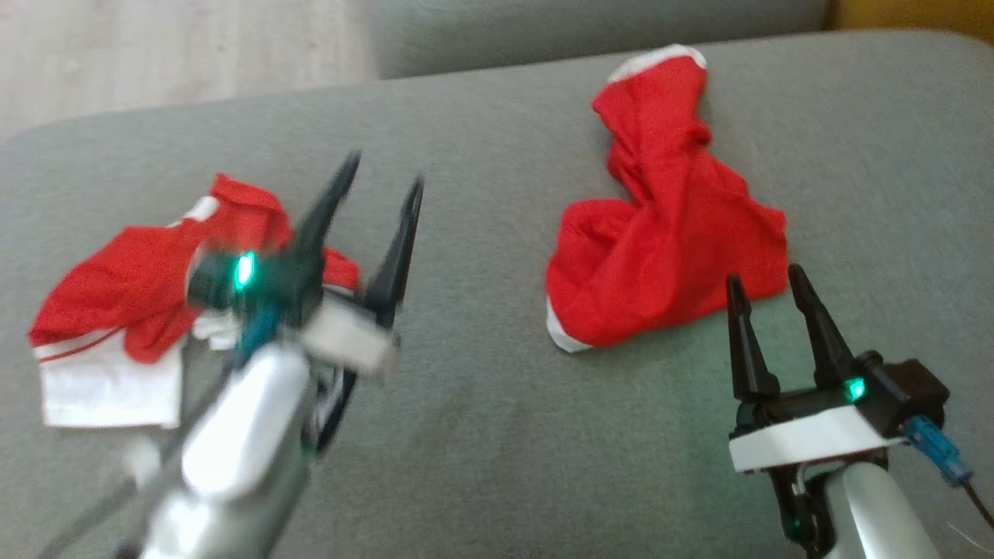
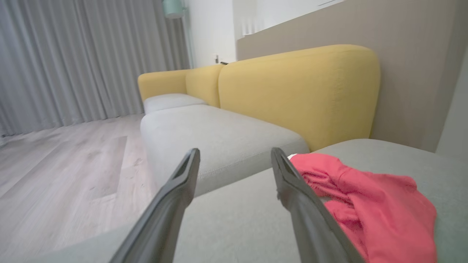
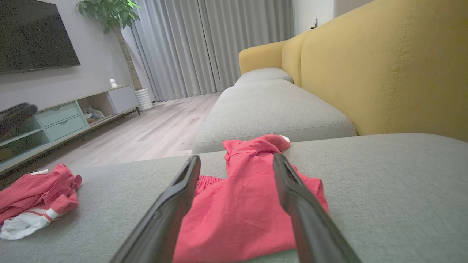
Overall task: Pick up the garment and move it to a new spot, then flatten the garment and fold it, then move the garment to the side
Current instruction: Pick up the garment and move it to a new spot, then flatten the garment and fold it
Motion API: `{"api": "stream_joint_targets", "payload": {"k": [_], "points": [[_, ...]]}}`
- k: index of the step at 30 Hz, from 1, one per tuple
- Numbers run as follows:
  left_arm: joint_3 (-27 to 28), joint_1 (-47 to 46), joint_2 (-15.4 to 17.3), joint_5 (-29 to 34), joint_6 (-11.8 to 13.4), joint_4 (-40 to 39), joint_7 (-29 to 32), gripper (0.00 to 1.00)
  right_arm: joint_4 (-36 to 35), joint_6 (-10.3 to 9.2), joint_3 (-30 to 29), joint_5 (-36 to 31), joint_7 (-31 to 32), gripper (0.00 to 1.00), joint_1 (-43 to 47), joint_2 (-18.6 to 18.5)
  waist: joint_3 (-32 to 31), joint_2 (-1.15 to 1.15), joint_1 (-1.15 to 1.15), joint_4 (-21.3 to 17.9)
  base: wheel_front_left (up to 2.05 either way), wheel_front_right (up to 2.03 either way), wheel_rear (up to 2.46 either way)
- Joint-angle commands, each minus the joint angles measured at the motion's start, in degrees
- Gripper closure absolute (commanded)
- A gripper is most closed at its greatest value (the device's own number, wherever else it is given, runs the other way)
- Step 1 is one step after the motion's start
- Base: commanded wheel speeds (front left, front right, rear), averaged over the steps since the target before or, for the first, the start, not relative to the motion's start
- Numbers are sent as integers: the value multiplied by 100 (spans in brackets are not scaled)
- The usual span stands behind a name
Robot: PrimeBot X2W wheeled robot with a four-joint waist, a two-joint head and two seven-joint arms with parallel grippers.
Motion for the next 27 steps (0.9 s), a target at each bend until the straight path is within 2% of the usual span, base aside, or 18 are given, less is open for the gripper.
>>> {"api": "stream_joint_targets", "payload": {"k": [1,4,7,11,15,27], "points": [[323,251,179,55,140,-429,-28,0,-137,-4,82,-60,-62,0,-24,-26,-202,0,1,224,0,0,0],[555,1012,140,120,387,-890,-28,0,-71,-4,22,-87,-62,0,80,-26,-262,0,1,318,0,0,0],[726,1541,35,198,474,-1193,-28,0,-20,-4,-48,-111,-62,0,142,-26,-273,0,1,398,0,0,0],[874,1781,-87,359,425,-1382,-29,0,39,-4,-136,-203,-62,0,110,-26,-232,0,1,460,0,0,0],[968,1788,-166,458,348,-1422,-29,0,226,-4,-505,-279,-62,0,-31,-26,-139,0,1,482,0,0,0],[1150,1613,-489,795,-39,-1365,-29,0,2964,-4,-1825,-377,-62,0,-1592,-26,446,0,1,664,0,0,0]]}}
